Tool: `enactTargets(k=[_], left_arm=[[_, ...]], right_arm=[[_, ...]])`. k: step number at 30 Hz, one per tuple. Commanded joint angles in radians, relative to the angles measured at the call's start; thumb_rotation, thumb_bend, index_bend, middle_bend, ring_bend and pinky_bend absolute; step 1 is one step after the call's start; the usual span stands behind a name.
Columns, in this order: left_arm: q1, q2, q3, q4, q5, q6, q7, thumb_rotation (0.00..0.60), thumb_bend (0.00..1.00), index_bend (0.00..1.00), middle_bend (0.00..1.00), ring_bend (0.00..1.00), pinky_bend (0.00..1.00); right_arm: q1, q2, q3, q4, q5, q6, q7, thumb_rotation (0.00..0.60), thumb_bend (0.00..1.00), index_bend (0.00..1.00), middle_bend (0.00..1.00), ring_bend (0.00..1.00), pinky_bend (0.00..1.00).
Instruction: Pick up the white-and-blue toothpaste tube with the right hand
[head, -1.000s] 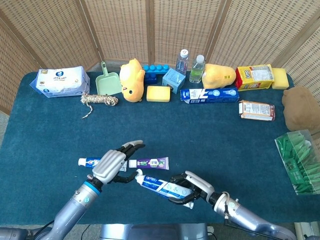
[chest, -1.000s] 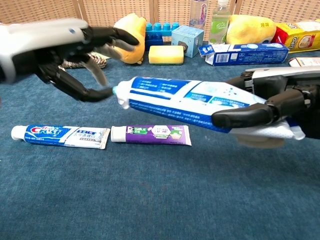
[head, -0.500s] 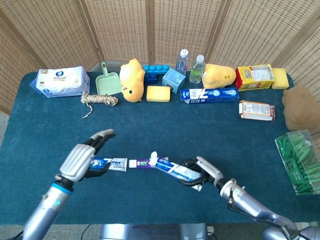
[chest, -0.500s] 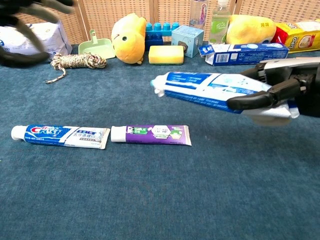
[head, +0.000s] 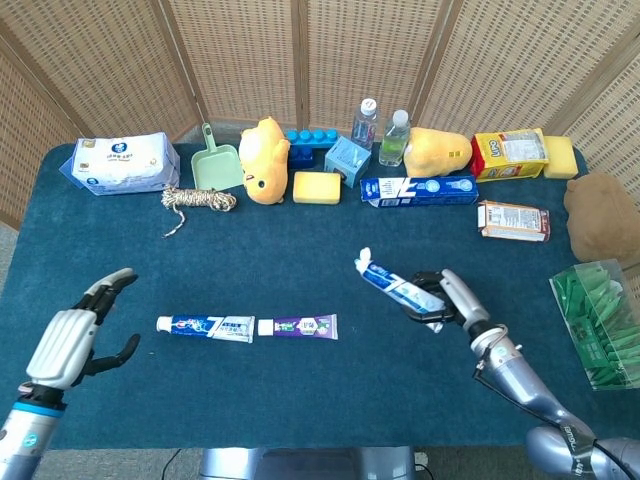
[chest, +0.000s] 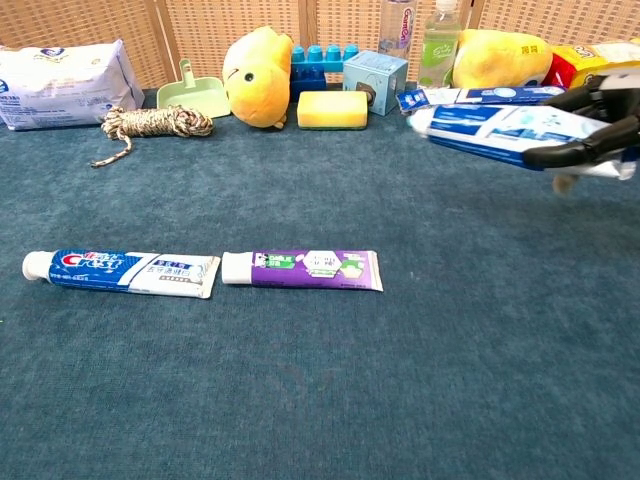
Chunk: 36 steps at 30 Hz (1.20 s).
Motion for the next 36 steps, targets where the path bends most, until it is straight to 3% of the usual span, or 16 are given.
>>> enactTargets(k=[1,4,8,15,23,27,29,31,36], left_arm=[[0.025,0.008,0.003,0.019,-0.005,0.017,-0.021,0.600,0.35,0.10,0.12,0.11,0.33],[0.044,0.005,0.002,0.035,-0.009,0.025,-0.031,0.600,0.35,0.10,0.12,0.11,0.33],[0.065,-0.004,-0.001,0.052,-0.017,0.031,-0.033,0.600,0.35,0.10,0.12,0.11,0.33],[0.099,-0.010,-0.006,0.074,-0.013,0.047,-0.044,0.600,0.35,0.10,0.12,0.11,0.32],[0.138,-0.021,-0.006,0.101,0.007,0.075,-0.047,0.600,0.35,0.11,0.12,0.11,0.28],[0.158,-0.026,0.000,0.125,0.026,0.090,-0.058,0.600,0.35,0.12,0.12,0.10,0.24],[0.168,-0.030,0.006,0.148,0.042,0.096,-0.060,0.600,0.35,0.12,0.12,0.09,0.21],[0.203,-0.046,0.023,0.201,0.063,0.136,-0.004,0.600,0.35,0.12,0.12,0.08,0.18],[0.252,-0.078,0.033,0.254,0.094,0.198,0.068,0.600,0.35,0.14,0.12,0.08,0.15]], right_arm=[[-0.027,-0.019,-0.022,0.061,-0.032,0.032,-0.038,0.600,0.40,0.75,0.65,0.55,0.30],[-0.044,-0.026,-0.036,0.100,-0.051,0.047,-0.057,0.600,0.42,0.70,0.57,0.46,0.22],[-0.074,-0.030,-0.045,0.130,-0.077,0.081,-0.048,0.578,0.44,0.63,0.48,0.35,0.20],[-0.124,-0.017,-0.053,0.154,-0.132,0.142,-0.006,0.334,0.47,0.44,0.33,0.19,0.18],[-0.165,-0.011,-0.056,0.153,-0.159,0.200,-0.013,0.267,0.48,0.32,0.23,0.11,0.17],[-0.191,-0.018,-0.053,0.144,-0.180,0.258,-0.022,0.290,0.47,0.30,0.23,0.11,0.17],[-0.207,-0.026,-0.050,0.139,-0.192,0.298,-0.034,0.375,0.47,0.31,0.23,0.10,0.17],[-0.247,-0.053,-0.057,0.139,-0.235,0.413,-0.144,0.493,0.46,0.31,0.24,0.10,0.17],[-0.291,-0.084,-0.077,0.127,-0.287,0.524,-0.310,0.600,0.45,0.34,0.25,0.10,0.17]])
